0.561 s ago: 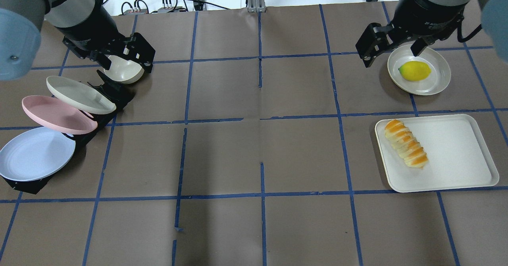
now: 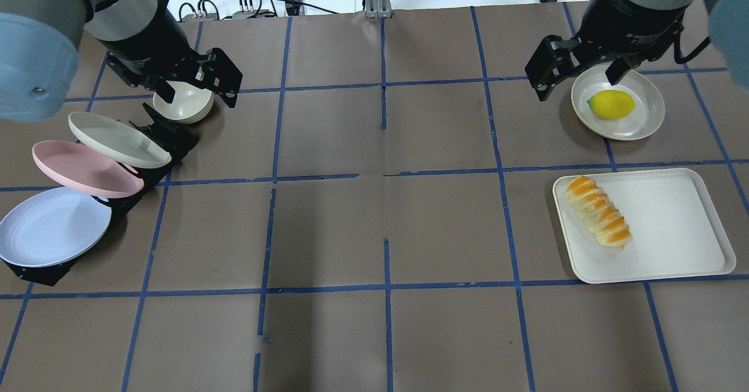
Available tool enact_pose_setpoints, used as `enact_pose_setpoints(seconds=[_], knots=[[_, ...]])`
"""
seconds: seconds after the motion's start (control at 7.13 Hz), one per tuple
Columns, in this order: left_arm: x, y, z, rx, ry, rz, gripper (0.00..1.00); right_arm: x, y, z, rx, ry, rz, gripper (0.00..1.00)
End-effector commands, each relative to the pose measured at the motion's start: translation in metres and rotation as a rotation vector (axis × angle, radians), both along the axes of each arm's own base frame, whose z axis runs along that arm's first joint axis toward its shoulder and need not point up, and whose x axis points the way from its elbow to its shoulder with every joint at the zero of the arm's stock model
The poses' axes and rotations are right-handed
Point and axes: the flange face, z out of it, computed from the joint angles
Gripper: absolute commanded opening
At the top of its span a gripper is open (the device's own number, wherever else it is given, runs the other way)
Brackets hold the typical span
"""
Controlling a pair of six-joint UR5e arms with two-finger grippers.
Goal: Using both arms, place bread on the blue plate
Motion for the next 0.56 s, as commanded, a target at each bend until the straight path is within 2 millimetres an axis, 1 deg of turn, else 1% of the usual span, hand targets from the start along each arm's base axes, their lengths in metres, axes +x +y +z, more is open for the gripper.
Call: enact_pose_setpoints(seconds=[0.0, 0.14, 0.28, 0.42], knots=[[0.051, 0.005, -0.004, 0.089, -0.035, 0.08, 1.0, -0.022, -0.007, -0.005, 0.008, -0.005, -0.044, 1.0], [0.108, 0.009, -0.004, 0.179, -0.098, 0.093, 1.0, -0.056, -0.01, -0.017, 0.038, -0.009, -0.1, 1.0], [0.183, 0.014, -0.009, 0.222, -0.11, 0.05, 1.0, -0.094, -0.008, -0.036, 0.076, -0.006, -0.002, 0.99], [0.27, 0.024, -0.022, 0.257, -0.076, 0.007, 1.0, -0.118, -0.006, -0.053, 0.101, 0.005, 0.19, 0.98]])
